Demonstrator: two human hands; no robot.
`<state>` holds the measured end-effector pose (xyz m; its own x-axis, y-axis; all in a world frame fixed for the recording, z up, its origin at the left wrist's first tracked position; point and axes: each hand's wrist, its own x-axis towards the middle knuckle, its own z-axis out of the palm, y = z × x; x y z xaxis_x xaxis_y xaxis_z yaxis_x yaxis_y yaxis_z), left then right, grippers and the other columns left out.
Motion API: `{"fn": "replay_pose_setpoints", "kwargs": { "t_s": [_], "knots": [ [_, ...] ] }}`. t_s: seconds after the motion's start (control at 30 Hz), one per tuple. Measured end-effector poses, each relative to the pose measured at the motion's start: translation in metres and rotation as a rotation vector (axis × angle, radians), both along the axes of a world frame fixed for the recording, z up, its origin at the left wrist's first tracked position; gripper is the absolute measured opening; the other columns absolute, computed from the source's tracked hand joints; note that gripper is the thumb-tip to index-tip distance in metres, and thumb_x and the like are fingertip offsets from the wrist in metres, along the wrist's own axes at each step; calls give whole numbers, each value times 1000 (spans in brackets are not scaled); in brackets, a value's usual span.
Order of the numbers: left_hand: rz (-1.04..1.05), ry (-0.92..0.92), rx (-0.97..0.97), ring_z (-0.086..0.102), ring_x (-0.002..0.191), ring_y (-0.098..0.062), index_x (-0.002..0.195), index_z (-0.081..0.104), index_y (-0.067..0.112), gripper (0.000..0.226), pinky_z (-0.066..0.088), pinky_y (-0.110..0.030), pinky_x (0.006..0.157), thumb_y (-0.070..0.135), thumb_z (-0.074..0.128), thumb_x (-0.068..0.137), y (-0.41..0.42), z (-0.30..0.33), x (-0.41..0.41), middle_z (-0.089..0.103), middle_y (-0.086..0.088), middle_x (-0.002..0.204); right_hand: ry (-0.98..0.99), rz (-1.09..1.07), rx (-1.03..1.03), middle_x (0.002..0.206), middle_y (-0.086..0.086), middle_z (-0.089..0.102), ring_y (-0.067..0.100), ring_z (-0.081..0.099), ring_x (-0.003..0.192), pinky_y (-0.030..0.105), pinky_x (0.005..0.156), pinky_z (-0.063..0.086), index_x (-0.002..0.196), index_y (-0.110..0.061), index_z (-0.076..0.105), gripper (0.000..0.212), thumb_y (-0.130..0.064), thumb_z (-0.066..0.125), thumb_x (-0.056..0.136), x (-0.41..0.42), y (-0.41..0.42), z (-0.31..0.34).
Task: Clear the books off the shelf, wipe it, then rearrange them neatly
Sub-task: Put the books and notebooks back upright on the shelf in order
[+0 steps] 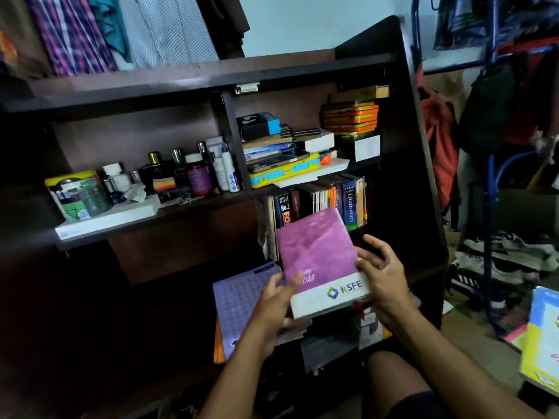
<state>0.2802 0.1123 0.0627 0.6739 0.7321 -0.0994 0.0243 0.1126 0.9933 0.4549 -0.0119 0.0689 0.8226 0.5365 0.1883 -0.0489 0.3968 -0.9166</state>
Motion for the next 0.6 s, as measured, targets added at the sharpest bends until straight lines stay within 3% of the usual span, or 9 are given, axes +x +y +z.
{"fn": "replay_pose_setpoints", "kwargs": {
  "t_s": [0.1, 0.17, 0.23, 0.3, 0.33, 0.4, 0.47, 0.53, 0.6],
  "knots": [
    [224, -102, -42, 74, 96, -34, 115, 53, 16, 45, 60, -57, 84, 30, 82, 84, 3, -13, 21, 75, -15, 110, -252, 25, -180, 120, -3, 72, 15, 73, 96, 41, 77, 59, 140, -35, 43, 52, -5, 58, 100, 0, 8, -11],
    [256, -142, 7, 74, 98, -33, 113, 57, 22, 51, 57, -62, 89, 43, 83, 75, 8, -17, 26, 77, -7, 107, -457, 44, -324, 127, -17, 64, 9, 71, 102, 43, 83, 60, 143, -50, 34, 60, -13, 58, 102, 5, 10, -18],
    [280, -61, 229, 73, 98, -21, 117, 54, 30, 58, 57, -53, 91, 56, 76, 70, 7, -14, 26, 75, 4, 109, -606, 117, -453, 125, -22, 59, 8, 70, 102, 42, 85, 60, 146, -53, 29, 63, -22, 60, 101, 5, 13, -19],
    [270, -28, 447, 69, 99, -10, 124, 45, 33, 53, 58, -42, 88, 47, 73, 82, 7, -11, 29, 70, 11, 116, -709, 213, -600, 124, -10, 61, 7, 67, 98, 34, 87, 58, 155, -43, 21, 70, -29, 61, 100, 2, 19, -18],
    [256, -34, 529, 67, 99, -4, 125, 41, 32, 49, 58, -32, 83, 38, 72, 89, 6, -9, 31, 67, 14, 118, -790, 226, -695, 134, -2, 58, 10, 64, 110, 33, 95, 54, 159, -38, 15, 76, -33, 61, 99, 2, 25, -19],
    [304, -42, 695, 65, 100, 0, 128, 38, 33, 45, 54, -19, 76, 28, 68, 95, 6, -6, 35, 63, 15, 120, -970, 178, -853, 164, 3, 27, 20, 35, 146, 42, 117, 36, 162, -31, 2, 90, -42, 62, 95, -2, 36, -16],
    [358, -35, 775, 68, 100, -7, 131, 35, 40, 48, 57, -24, 77, 32, 67, 96, 8, -7, 39, 64, 11, 122, -946, 262, -754, 167, -1, 17, 18, 24, 151, 36, 120, 31, 162, -29, -1, 101, -46, 67, 90, -11, 42, -9],
    [221, -2, 763, 69, 101, -10, 127, 32, 50, 55, 60, -36, 82, 39, 72, 90, 13, -11, 43, 64, 11, 124, -695, 481, -543, 154, -1, 38, 10, 44, 138, 20, 109, 42, 162, -27, -2, 107, -36, 73, 86, -15, 47, -1],
    [-62, 86, 774, 65, 111, -8, 131, 32, 51, 66, 57, -39, 92, 44, 77, 83, 25, -21, 44, 61, 11, 129, -535, 492, -387, 140, -4, 56, 8, 58, 125, 23, 104, 48, 160, -29, 13, 103, -32, 70, 75, -11, 50, -3]
  ]
}}
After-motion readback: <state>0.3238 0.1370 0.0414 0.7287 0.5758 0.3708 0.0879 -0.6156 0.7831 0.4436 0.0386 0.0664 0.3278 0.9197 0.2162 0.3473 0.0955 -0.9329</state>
